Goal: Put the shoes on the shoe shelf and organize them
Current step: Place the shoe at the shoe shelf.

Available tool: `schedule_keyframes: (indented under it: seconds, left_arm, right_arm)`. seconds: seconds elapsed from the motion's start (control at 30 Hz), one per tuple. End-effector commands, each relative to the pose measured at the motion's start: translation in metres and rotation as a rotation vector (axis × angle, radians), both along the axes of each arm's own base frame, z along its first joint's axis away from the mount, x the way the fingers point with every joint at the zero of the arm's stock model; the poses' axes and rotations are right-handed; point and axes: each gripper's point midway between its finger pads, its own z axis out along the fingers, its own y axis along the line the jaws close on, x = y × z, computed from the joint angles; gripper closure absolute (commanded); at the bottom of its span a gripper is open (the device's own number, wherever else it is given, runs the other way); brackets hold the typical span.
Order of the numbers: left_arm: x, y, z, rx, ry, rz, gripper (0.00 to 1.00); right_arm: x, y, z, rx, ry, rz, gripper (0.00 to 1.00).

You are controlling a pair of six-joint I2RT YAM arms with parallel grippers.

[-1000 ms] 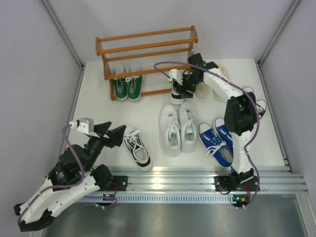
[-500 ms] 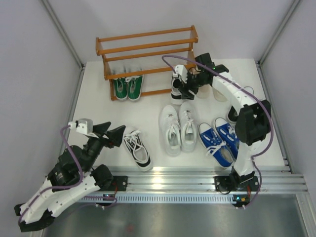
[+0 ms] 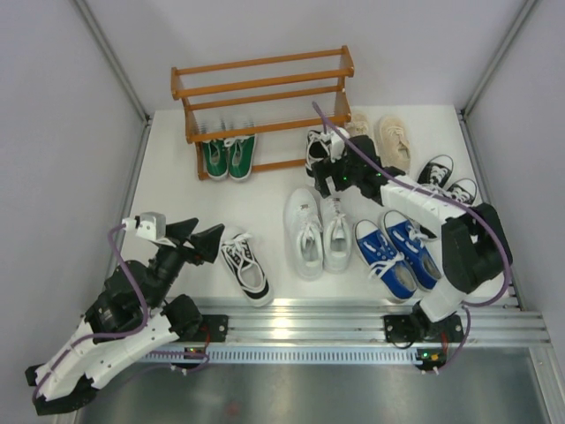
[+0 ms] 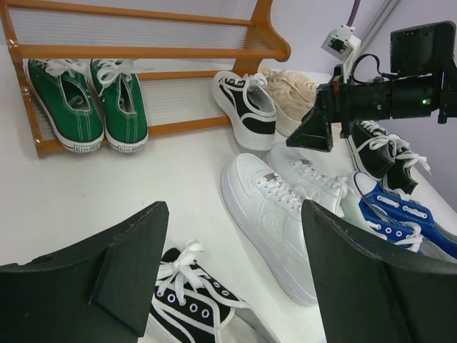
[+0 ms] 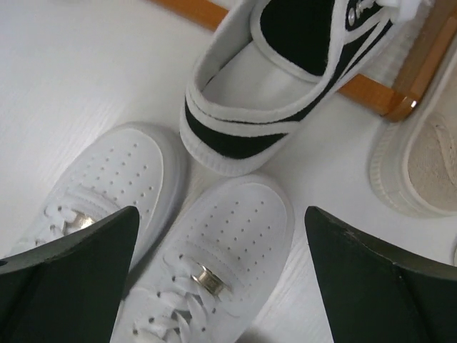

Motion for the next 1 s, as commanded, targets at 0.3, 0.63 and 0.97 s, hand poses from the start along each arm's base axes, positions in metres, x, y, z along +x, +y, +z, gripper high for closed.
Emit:
schedule_keyframes:
  seconds: [0.3,0.63,0.97]
  left_arm:
    - [0.002,0.000,0.001,0.004,-0.007,0.008,0.20]
    - [0.003,-0.002,0.000,0.017,-0.003,0.005,0.20]
    - [0.002,-0.002,0.001,0.013,-0.006,0.000,0.20]
  right_arm:
    - [0.060,0.038,0.040,0.219,-0.194,-0.414,0.06]
    - [0.078,0.048,0.022,0.207,-0.148,-0.446,0.23]
    - [0.093,0.030,-0.011,0.166,-0.051,-0.484,0.48]
